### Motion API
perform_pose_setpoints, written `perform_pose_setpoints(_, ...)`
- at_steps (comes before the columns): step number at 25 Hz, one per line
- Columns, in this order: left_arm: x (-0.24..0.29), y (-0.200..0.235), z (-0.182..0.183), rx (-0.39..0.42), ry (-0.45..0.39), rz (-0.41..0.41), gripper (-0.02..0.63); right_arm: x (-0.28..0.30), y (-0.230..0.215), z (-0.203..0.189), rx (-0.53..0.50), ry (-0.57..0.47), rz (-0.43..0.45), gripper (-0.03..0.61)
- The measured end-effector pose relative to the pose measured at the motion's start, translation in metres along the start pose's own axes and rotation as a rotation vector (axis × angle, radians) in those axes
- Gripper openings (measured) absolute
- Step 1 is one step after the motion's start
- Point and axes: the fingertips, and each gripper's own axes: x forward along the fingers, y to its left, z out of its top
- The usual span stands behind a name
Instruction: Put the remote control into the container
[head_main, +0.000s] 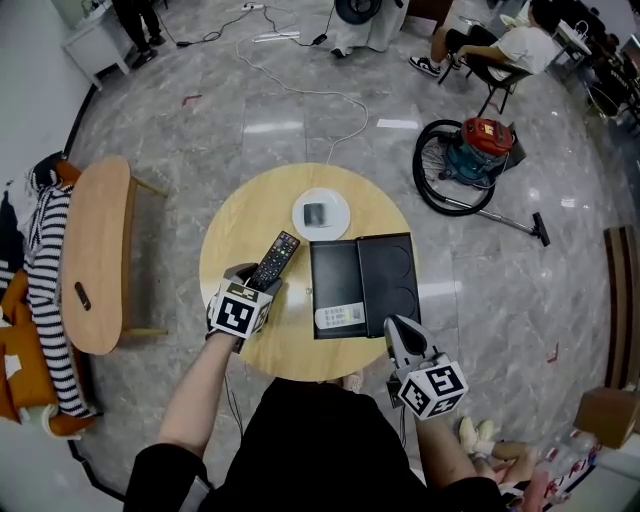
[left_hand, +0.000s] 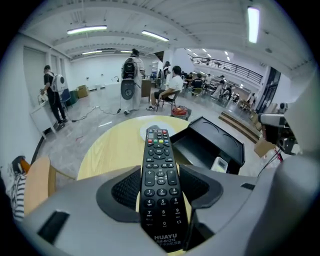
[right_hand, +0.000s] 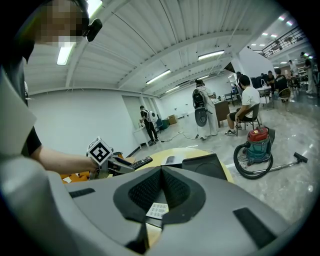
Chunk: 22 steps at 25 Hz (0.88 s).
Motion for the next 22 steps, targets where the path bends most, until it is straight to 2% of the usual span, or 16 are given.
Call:
perform_pose_setpoints(7,0.019,-0.046,-0.001,0.238,0.103,-0.061,0.249,-0.013,-0.012,-0.002,0.026,-0.017,-0.028,0.006)
perform_pose_setpoints(17,0.053,-0.085,0.000,0.366,0.213,-0.140,0.249,-0.035,-0.038,-0.009,0.089,-0.051,-0.111,0.006)
perform_pose_setpoints(22,0.067,-0.096,0.002,0.438,0.264,-0.147,0.249,-0.047,-0.049,-0.013,0.113,-0.060,-0.155,0.006)
